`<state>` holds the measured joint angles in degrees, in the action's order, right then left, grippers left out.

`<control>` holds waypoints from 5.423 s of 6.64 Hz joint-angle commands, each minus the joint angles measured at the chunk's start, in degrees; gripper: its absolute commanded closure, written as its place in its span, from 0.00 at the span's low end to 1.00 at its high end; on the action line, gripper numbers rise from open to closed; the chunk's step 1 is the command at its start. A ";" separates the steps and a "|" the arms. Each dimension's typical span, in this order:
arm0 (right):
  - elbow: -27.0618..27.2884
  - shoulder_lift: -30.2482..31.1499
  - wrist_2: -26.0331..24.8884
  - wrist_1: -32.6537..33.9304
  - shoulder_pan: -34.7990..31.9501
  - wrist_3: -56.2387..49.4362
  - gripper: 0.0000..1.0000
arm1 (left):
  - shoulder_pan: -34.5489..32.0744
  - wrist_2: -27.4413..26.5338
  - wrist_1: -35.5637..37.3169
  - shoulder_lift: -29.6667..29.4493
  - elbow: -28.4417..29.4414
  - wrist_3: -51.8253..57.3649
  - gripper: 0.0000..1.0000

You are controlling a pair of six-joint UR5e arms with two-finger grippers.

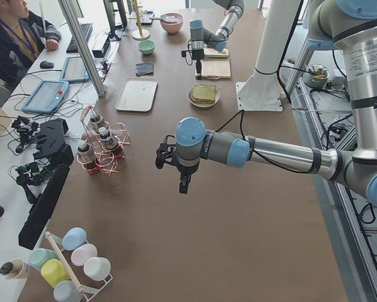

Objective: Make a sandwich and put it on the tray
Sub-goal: 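Withdraw the right gripper away while the left arm reaches toward the plate, then grasp the rim of the white plate with the left gripper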

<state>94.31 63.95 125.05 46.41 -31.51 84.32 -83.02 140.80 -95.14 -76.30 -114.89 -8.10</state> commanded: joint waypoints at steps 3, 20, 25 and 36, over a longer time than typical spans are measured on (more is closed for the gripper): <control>3.24 6.69 12.22 1.58 -14.25 -4.40 0.00 | 14.86 0.45 -0.57 -6.57 -5.25 -17.69 0.03; 2.63 35.88 17.06 6.57 -37.20 -48.78 0.00 | 57.69 -28.80 -13.76 -36.02 6.25 -69.49 0.08; 4.20 38.79 16.89 11.69 -41.35 -58.13 0.00 | 60.08 -33.05 -16.63 -37.96 11.34 -70.91 0.18; 6.23 39.84 17.06 11.95 -41.08 -58.04 0.00 | 60.43 -33.05 -22.01 -38.22 15.66 -74.87 0.48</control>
<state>100.54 103.80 142.12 58.36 -72.65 26.25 -22.60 107.75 -116.54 -114.46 -99.33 -82.83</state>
